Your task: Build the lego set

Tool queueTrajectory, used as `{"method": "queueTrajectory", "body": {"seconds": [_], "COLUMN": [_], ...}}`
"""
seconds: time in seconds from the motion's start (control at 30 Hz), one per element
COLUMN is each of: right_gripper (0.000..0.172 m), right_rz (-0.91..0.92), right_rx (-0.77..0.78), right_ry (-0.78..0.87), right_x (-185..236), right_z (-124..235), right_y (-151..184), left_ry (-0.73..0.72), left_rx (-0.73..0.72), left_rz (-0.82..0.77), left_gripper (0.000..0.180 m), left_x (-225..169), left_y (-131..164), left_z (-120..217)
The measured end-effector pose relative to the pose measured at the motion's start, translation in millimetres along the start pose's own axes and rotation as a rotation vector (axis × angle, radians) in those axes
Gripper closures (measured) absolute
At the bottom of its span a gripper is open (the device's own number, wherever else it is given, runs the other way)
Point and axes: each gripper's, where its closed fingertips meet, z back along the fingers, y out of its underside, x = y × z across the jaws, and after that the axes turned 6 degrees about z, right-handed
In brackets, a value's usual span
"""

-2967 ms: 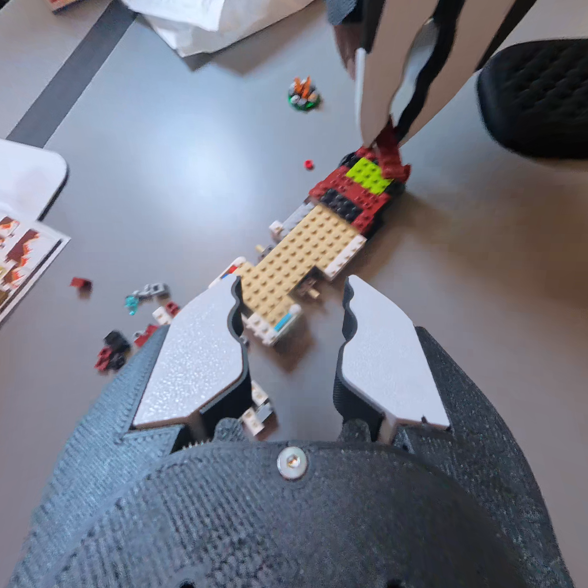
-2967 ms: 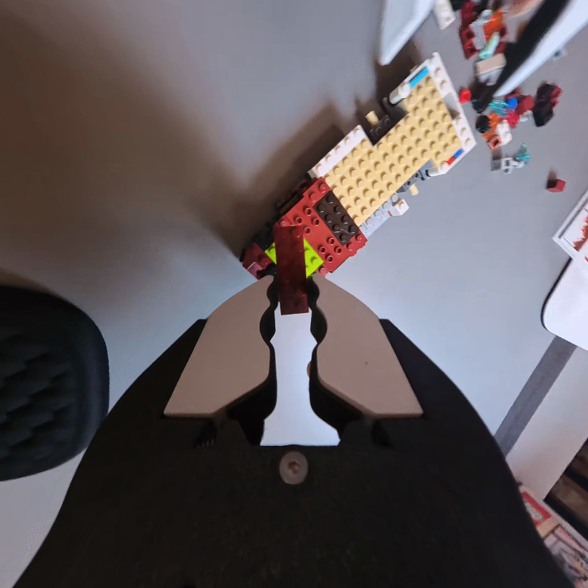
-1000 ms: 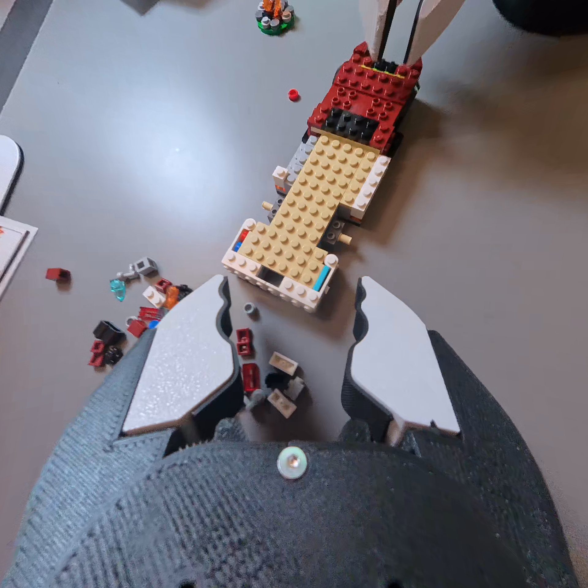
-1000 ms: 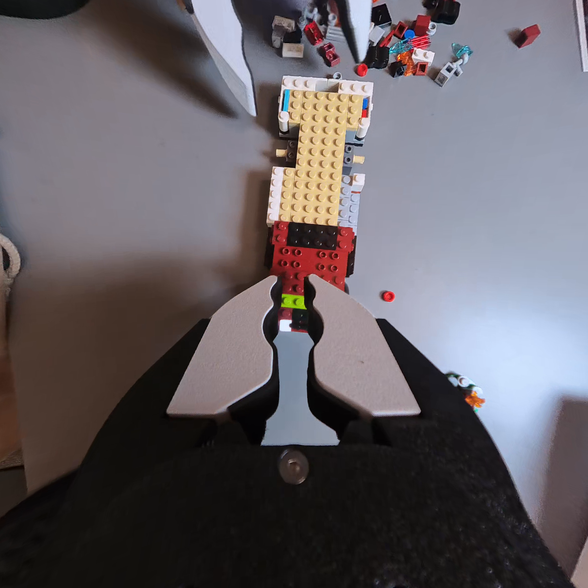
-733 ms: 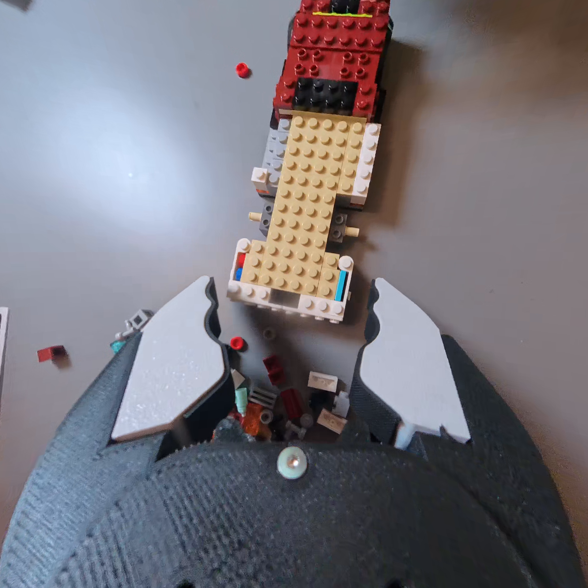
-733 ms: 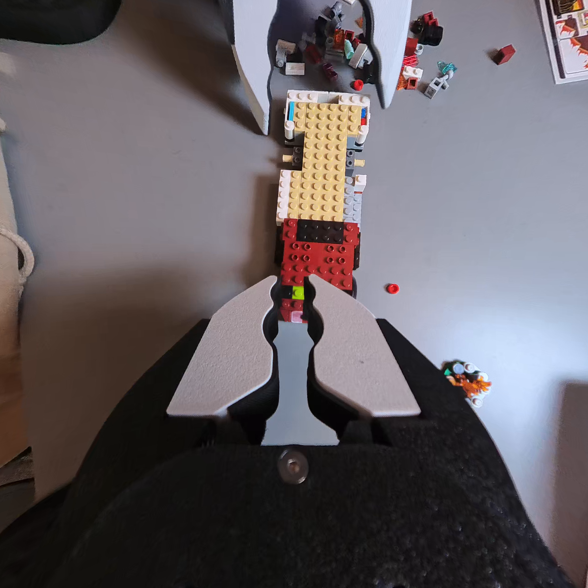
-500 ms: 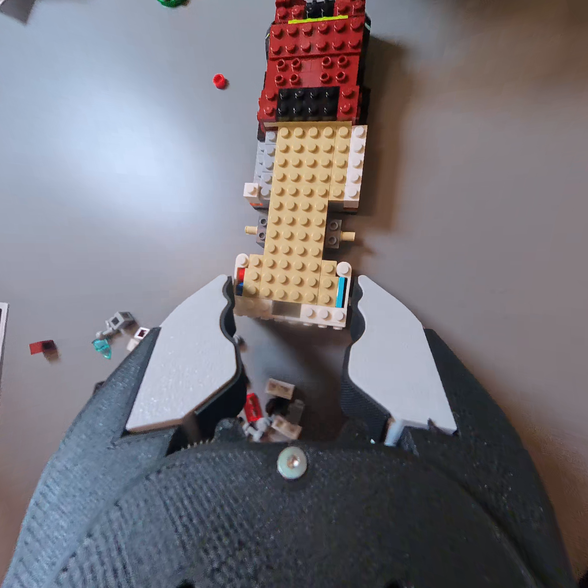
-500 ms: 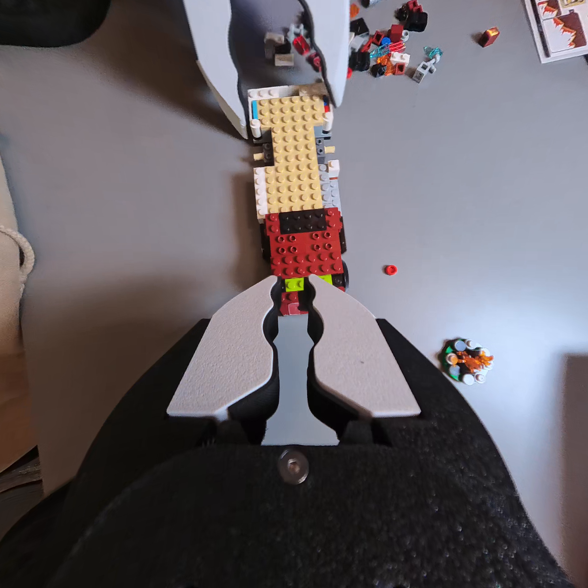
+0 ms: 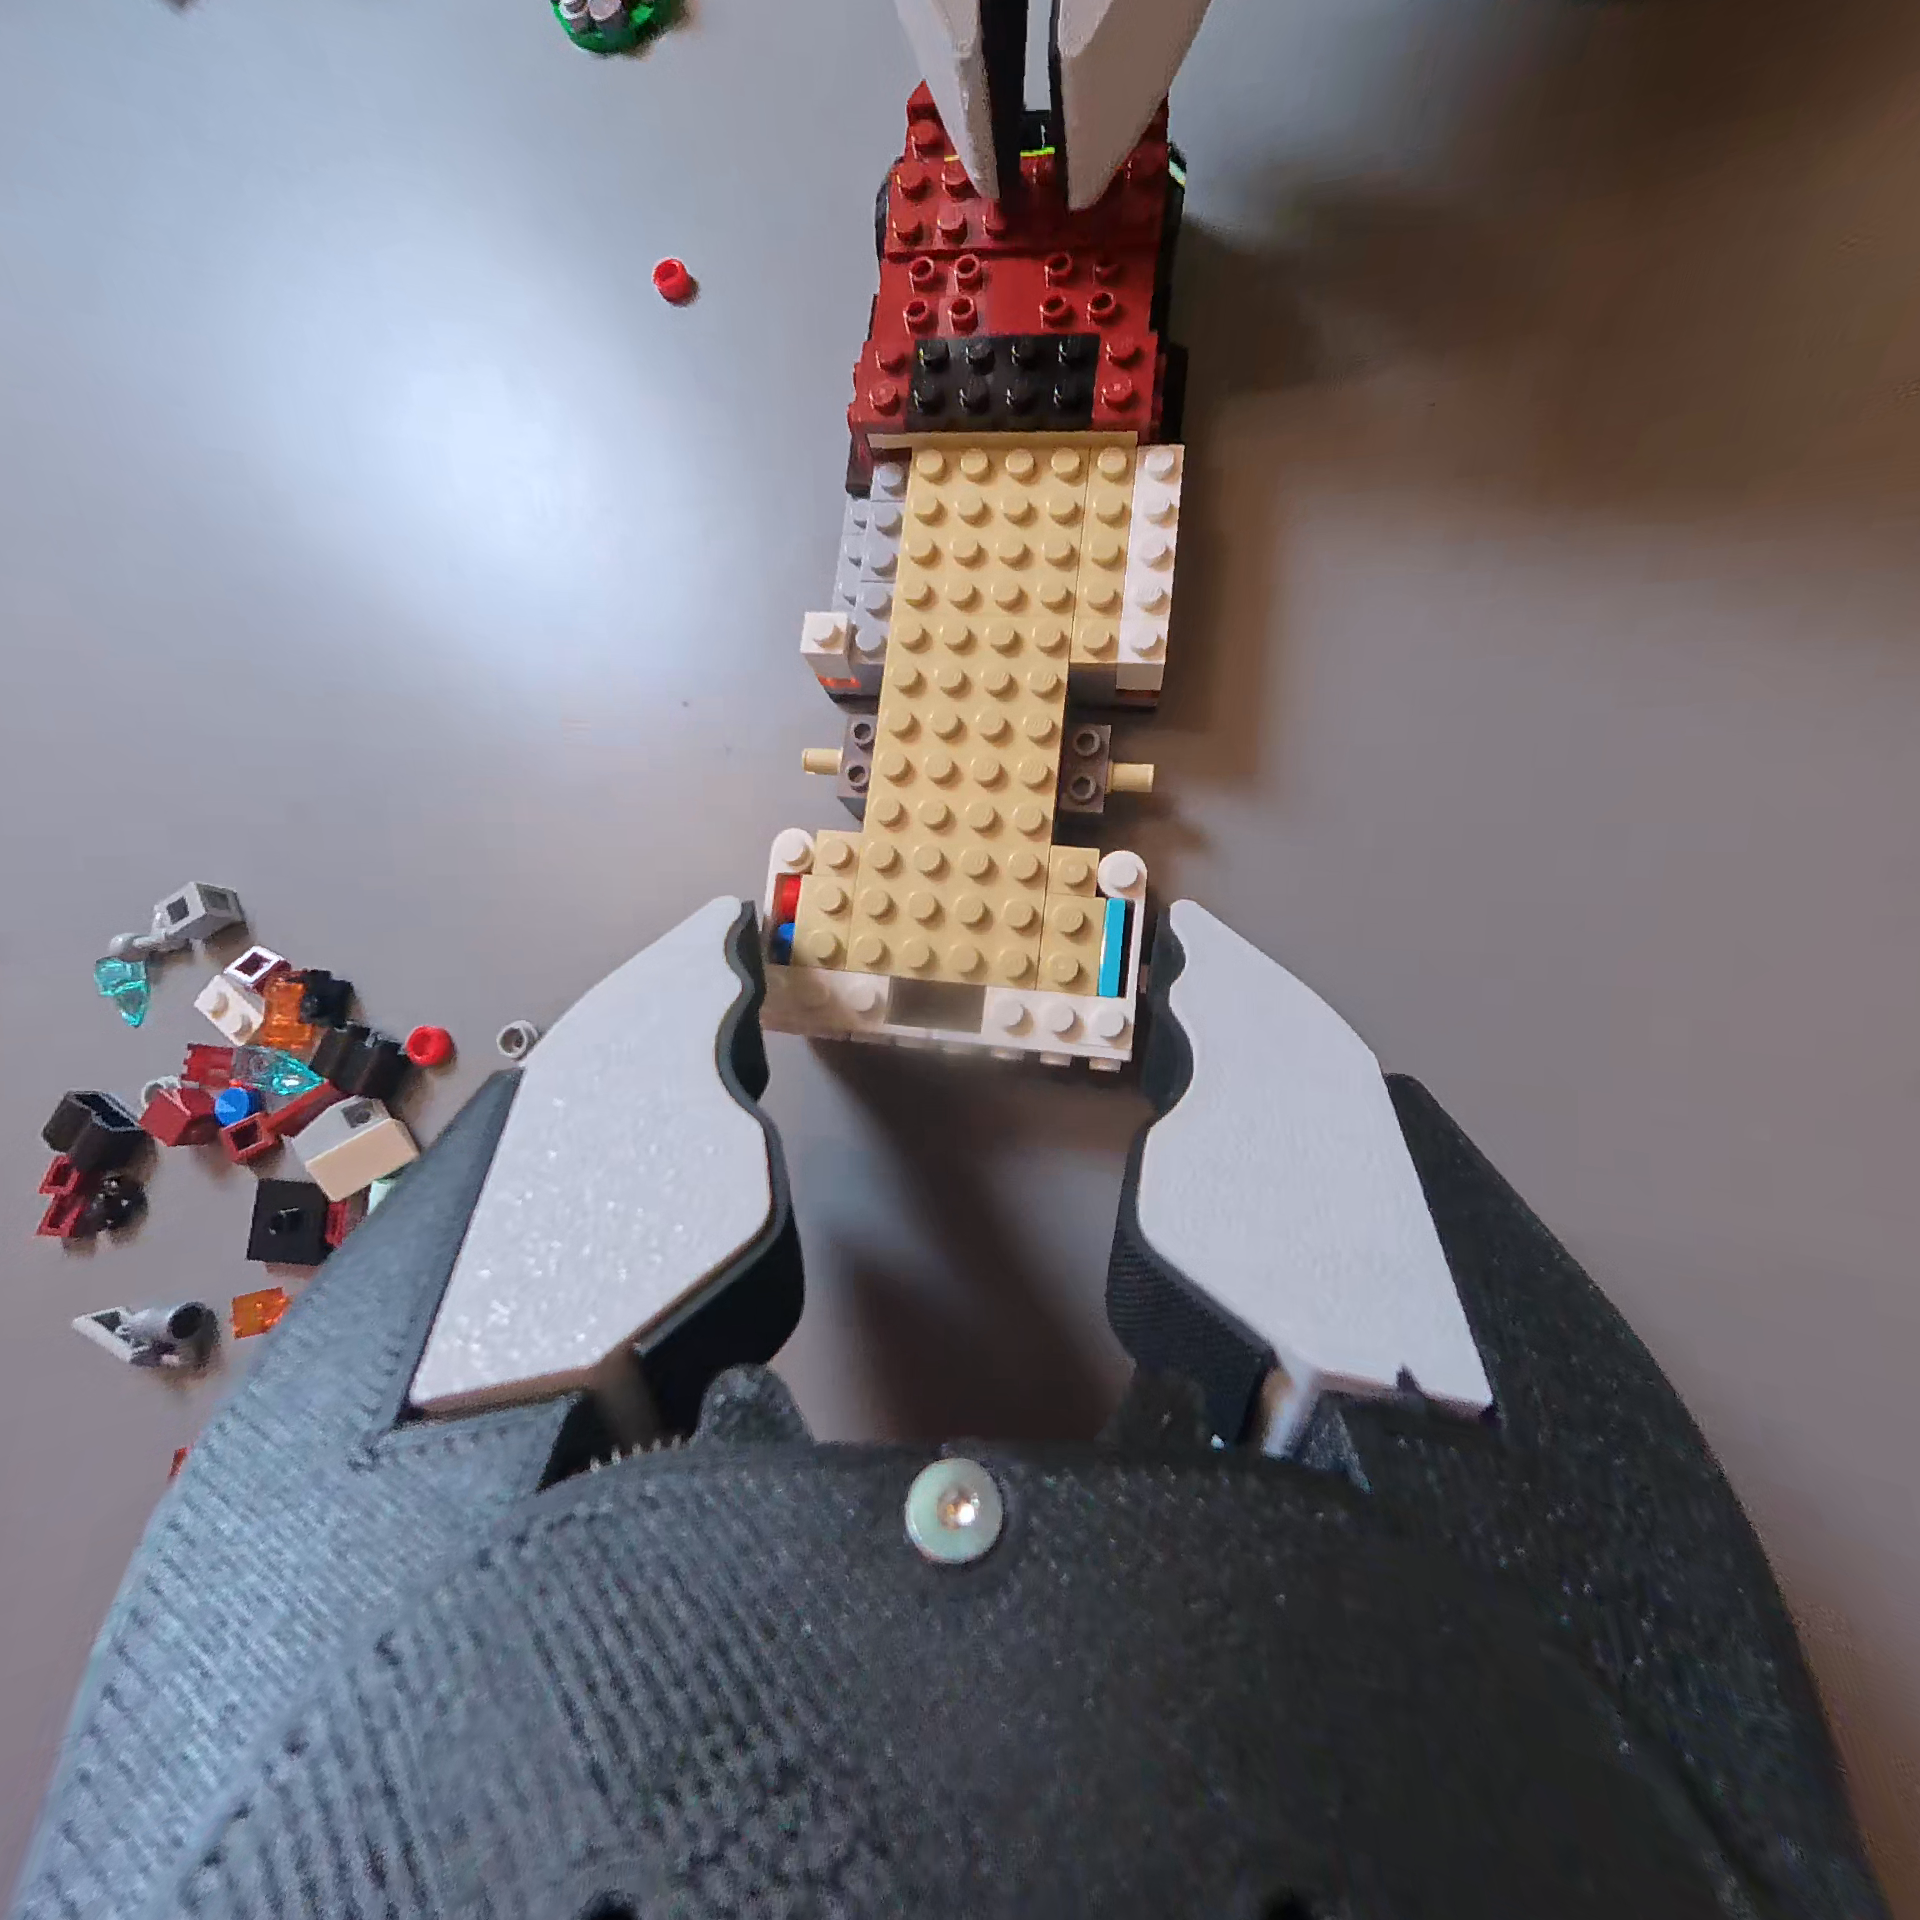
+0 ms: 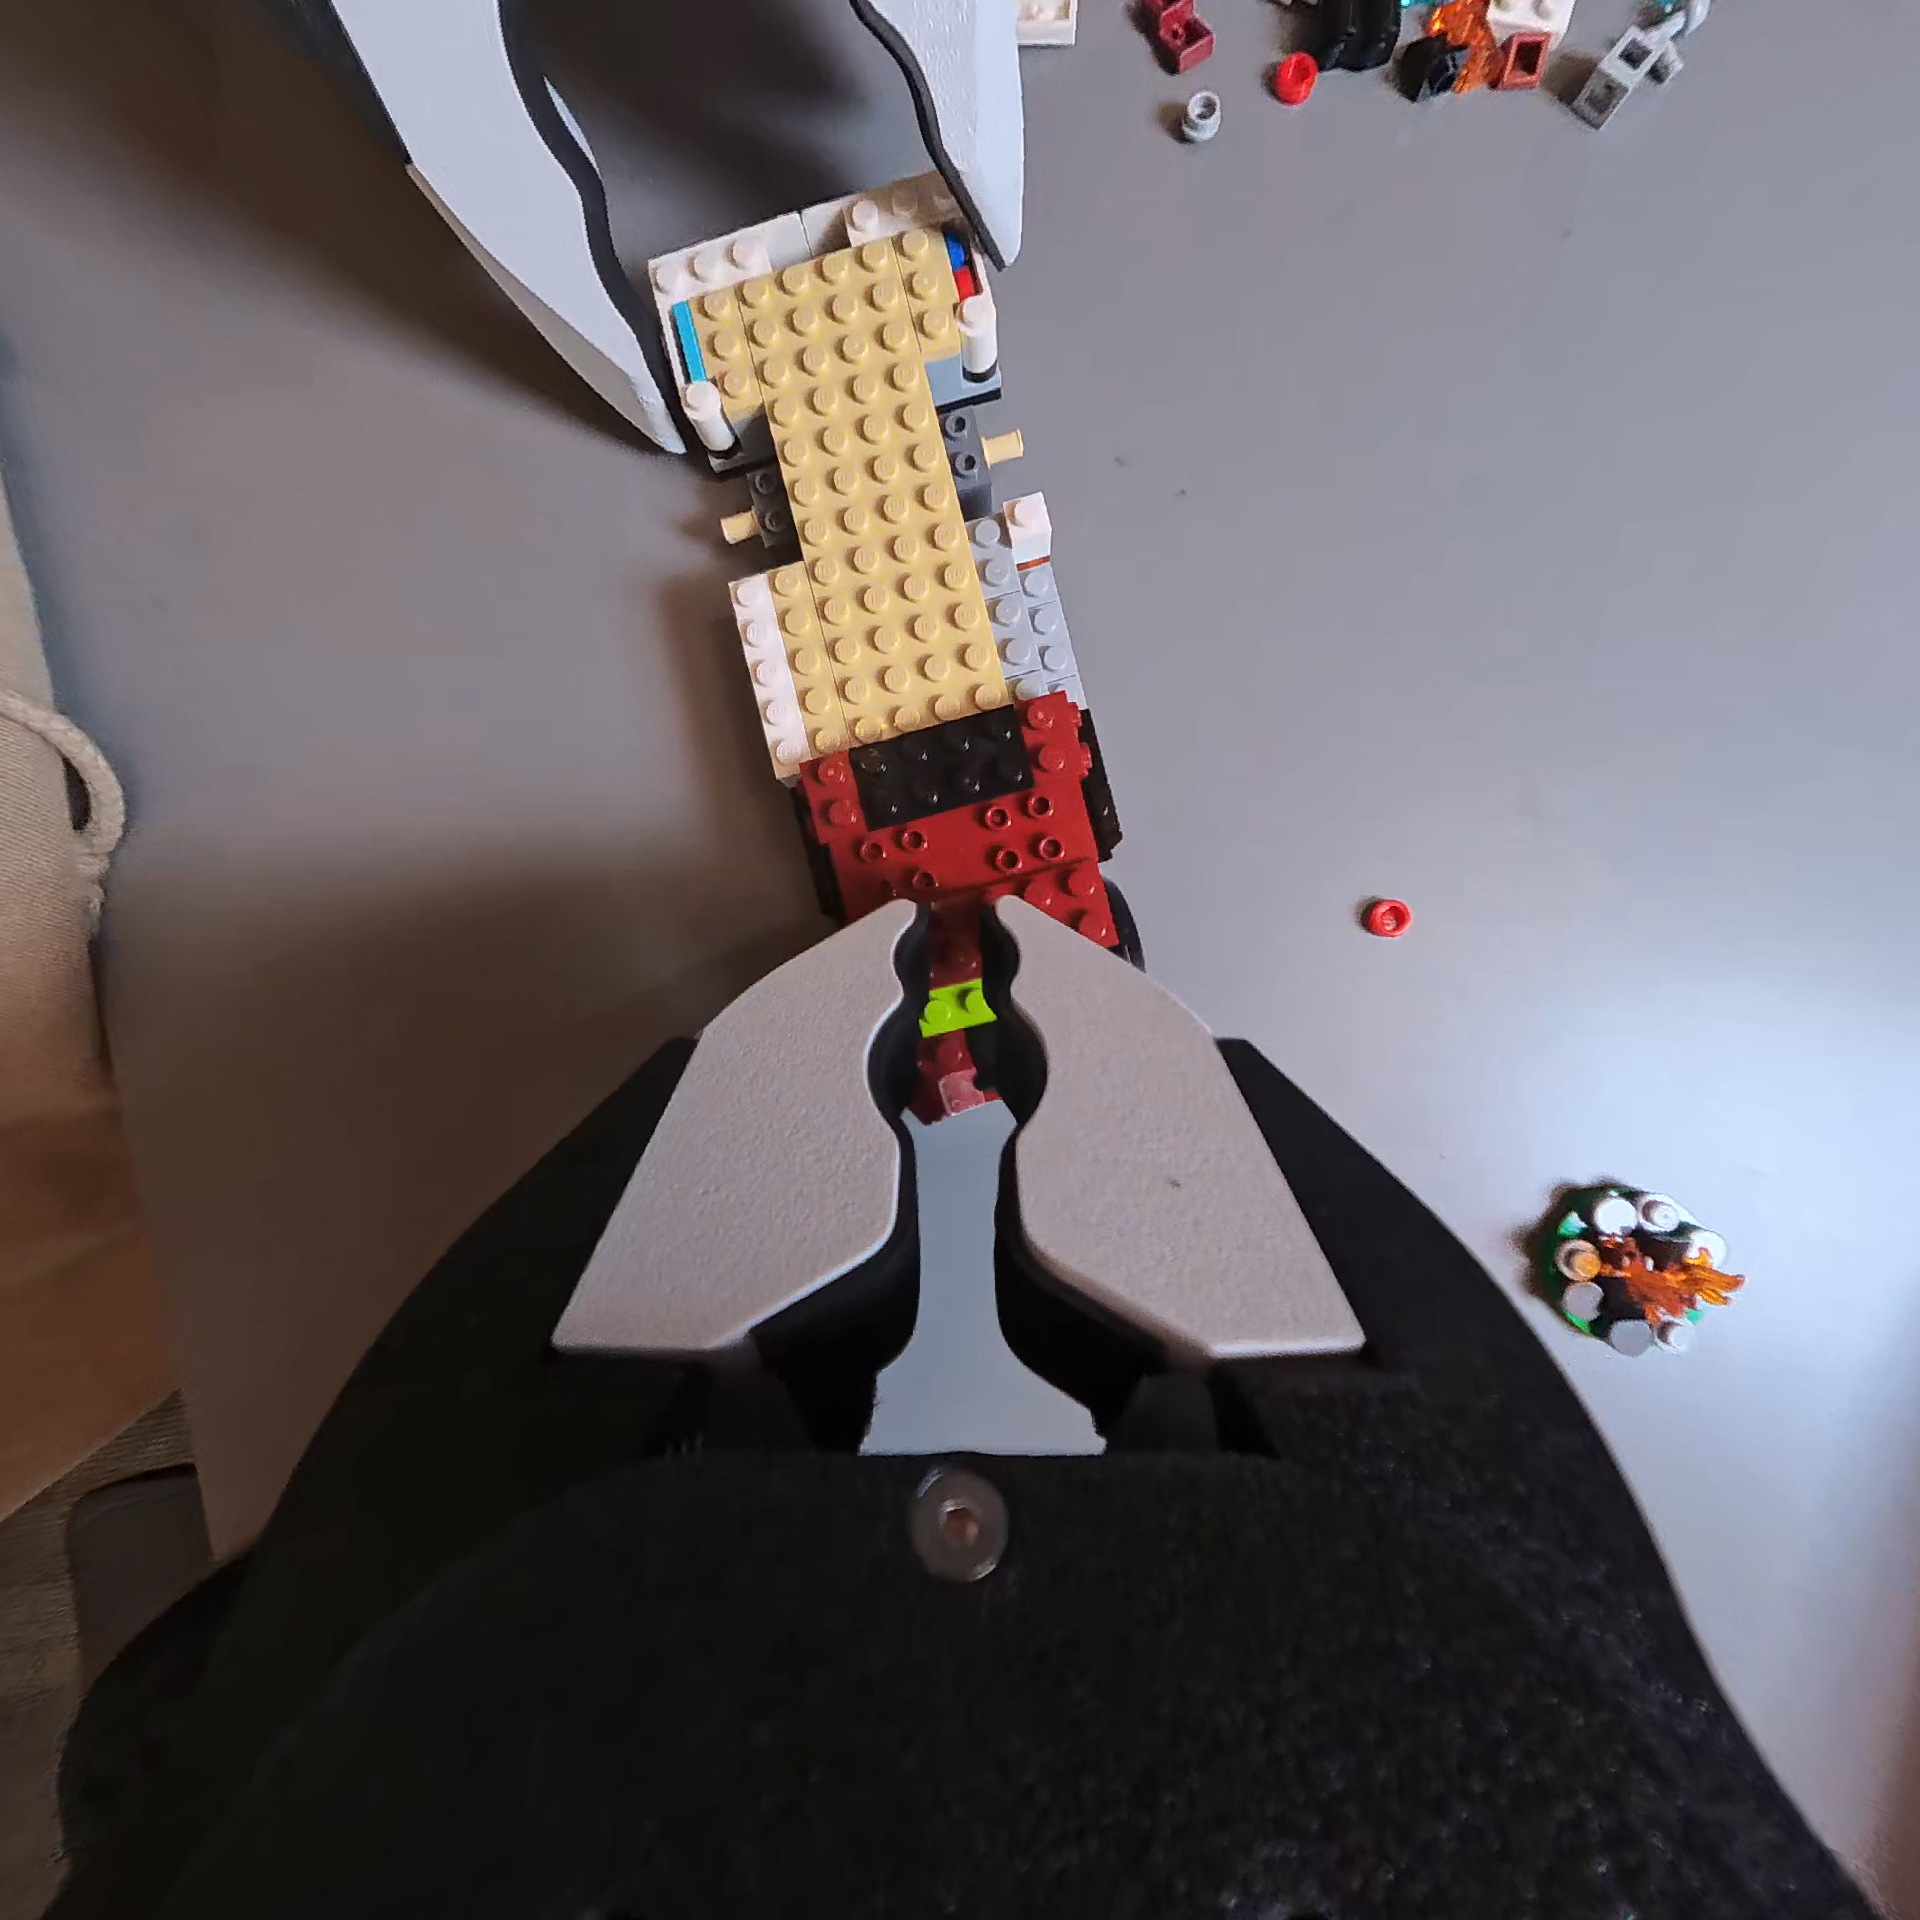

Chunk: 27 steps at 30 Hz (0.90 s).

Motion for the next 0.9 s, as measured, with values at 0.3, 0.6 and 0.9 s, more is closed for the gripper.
{"method": "queueTrajectory", "body": {"seconds": [0.3, 0.6, 0.9], "right_gripper": [0.163, 0.169, 0.171], "right_rz": [-0.033, -0.028, -0.021], "right_rx": [0.006, 0.048, 0.09], "right_ry": [-0.001, 0.028, 0.024], "right_x": [-3.5, -8.5, -6.5], "right_z": [2.9, 0.8, -1.2], "right_y": [0.8, 4.9, 4.4], "left_ry": [0.005, 0.004, 0.004], "left_rx": [-0.043, -0.047, -0.053], "left_rz": [-0.003, -0.004, -0.005], "left_gripper": [0.109, 0.109, 0.109], "left_x": [0.1, 0.1, -0.3], "left_y": [-0.9, -1.1, -1.9], "left_z": [-0.3, -0.5, -1.2]}}
